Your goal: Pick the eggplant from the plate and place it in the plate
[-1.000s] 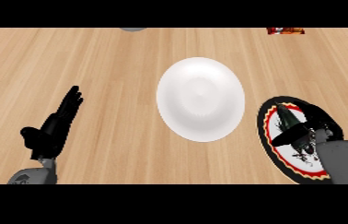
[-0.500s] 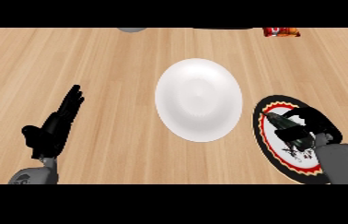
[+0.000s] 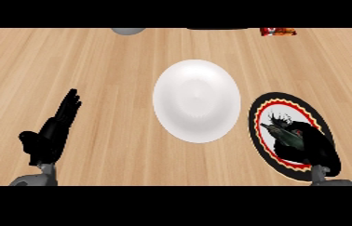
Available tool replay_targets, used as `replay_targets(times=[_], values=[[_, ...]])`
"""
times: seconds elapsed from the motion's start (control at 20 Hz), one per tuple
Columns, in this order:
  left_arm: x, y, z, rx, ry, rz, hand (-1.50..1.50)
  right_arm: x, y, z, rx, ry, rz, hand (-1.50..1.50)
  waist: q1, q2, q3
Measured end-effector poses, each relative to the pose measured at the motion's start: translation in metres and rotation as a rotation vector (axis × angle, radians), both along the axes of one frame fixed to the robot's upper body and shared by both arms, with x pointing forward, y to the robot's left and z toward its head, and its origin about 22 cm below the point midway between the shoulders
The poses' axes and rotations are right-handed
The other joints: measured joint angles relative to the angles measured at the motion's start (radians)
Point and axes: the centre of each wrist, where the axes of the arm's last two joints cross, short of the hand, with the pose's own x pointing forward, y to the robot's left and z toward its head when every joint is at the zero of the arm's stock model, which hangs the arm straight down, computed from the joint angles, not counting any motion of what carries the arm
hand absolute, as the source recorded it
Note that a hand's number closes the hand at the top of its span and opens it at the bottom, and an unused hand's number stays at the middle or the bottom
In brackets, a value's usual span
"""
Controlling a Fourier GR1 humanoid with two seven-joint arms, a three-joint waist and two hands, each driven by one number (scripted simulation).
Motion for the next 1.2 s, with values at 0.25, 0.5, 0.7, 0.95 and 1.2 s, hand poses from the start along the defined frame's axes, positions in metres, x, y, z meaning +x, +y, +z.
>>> replay_targets(times=[0.25, 0.5, 0.7, 0.95, 1.2], values=[[-0.006, 0.007, -0.003, 0.002, 0.003, 0.024, 0.00, -0.063, 0.017, 0.001, -0.160, -0.166, -0.011, 1.50, -0.024, 0.001, 0.007], [-0.010, 0.004, -0.002, 0.005, -0.004, 0.010, 0.00, -0.117, 0.041, 0.032, -0.236, -0.302, -0.009, 1.50, -0.010, 0.008, 0.013], [-0.009, 0.005, -0.003, 0.001, -0.006, 0.000, 0.00, -0.148, 0.064, 0.067, -0.283, -0.395, -0.005, 1.50, -0.001, 0.012, 0.014], [-0.007, 0.008, -0.003, -0.001, -0.007, -0.006, 0.00, -0.165, 0.087, 0.104, -0.349, -0.555, -0.012, 1.50, 0.010, 0.016, 0.015], [-0.004, 0.000, -0.002, -0.006, -0.011, -0.021, 0.00, -0.166, 0.108, 0.129, -0.396, -0.670, -0.014, 1.50, 0.023, 0.018, 0.015]])
